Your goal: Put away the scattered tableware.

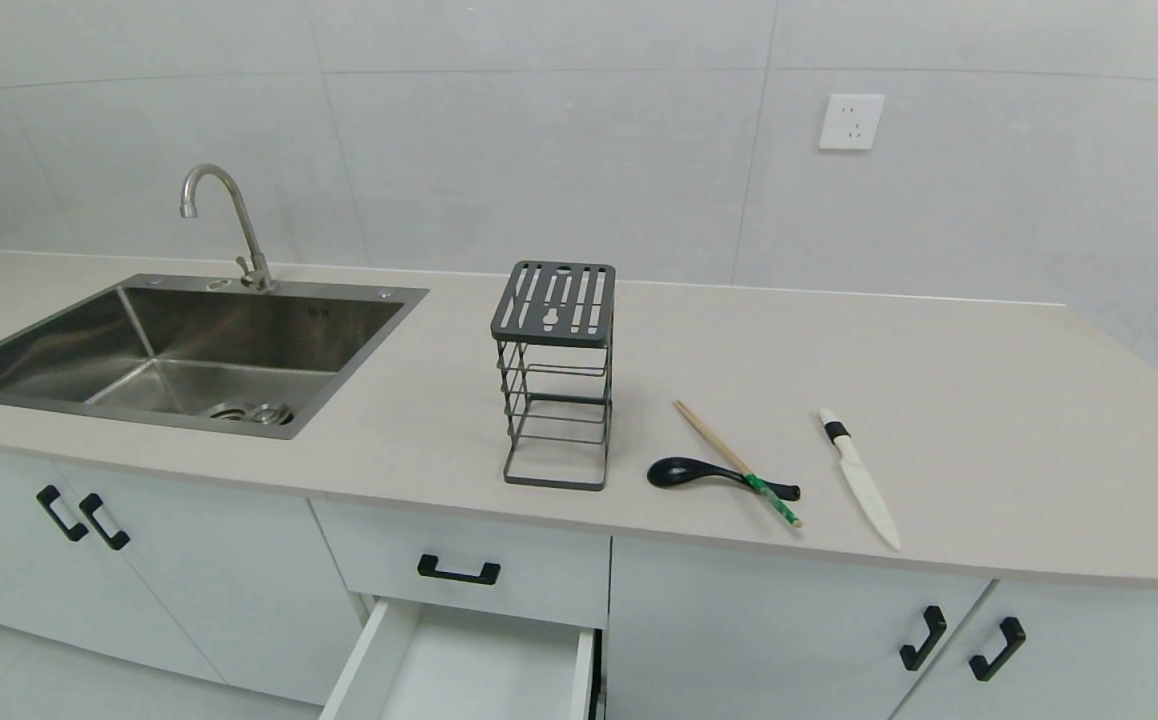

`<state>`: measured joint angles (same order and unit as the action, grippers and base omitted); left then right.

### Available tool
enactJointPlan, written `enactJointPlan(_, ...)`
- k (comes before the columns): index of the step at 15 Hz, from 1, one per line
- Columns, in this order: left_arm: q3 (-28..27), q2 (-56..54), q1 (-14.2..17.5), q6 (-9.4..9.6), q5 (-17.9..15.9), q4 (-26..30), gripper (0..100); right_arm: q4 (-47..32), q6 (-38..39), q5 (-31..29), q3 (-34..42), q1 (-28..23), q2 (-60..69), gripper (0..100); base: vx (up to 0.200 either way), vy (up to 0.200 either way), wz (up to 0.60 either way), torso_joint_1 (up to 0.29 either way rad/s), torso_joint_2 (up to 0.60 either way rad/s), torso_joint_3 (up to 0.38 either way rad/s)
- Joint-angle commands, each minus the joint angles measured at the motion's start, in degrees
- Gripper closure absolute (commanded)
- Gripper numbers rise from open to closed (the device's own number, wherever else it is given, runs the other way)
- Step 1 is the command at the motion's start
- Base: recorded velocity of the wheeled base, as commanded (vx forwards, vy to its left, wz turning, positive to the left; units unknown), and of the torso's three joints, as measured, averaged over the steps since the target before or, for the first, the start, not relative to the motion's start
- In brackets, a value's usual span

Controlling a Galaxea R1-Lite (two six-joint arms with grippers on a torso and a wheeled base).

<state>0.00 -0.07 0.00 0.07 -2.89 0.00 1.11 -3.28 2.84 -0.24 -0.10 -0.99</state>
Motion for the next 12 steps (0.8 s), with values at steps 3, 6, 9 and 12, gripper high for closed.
enactJointPlan(3, 0.0, 0.07, 0.0, 0.01, -0.01, 0.0, 0, 4.87, 0.38, 6.12, -14.52, -1.31, -7.1, 0, 0.0, 0.0, 0.0, 0.0, 0.0, 0.0)
enactJointPlan(6, 0.0, 0.07, 0.0, 0.01, -0.01, 0.0, 0, 4.16, 0.38, 11.31, -15.75, -1.13, -14.83, 0, 0.0, 0.0, 0.0, 0.0, 0.0, 0.0)
enactJointPlan(9, 0.0, 0.07, 0.0, 0.01, -0.01, 0.09, 0, 4.52, 0.29, 13.68, -19.71, 0.27, -30.21, 0, 0.0, 0.0, 0.0, 0.0, 0.0, 0.0)
enactJointPlan(12, 0.0, 0.07, 0.0, 0.01, -0.01, 0.0, 0, 4.43, 0.29, 13.51, -20.94, 3.7, -38.3, 0, 0.0, 0.0, 0.0, 0.0, 0.0, 0.0)
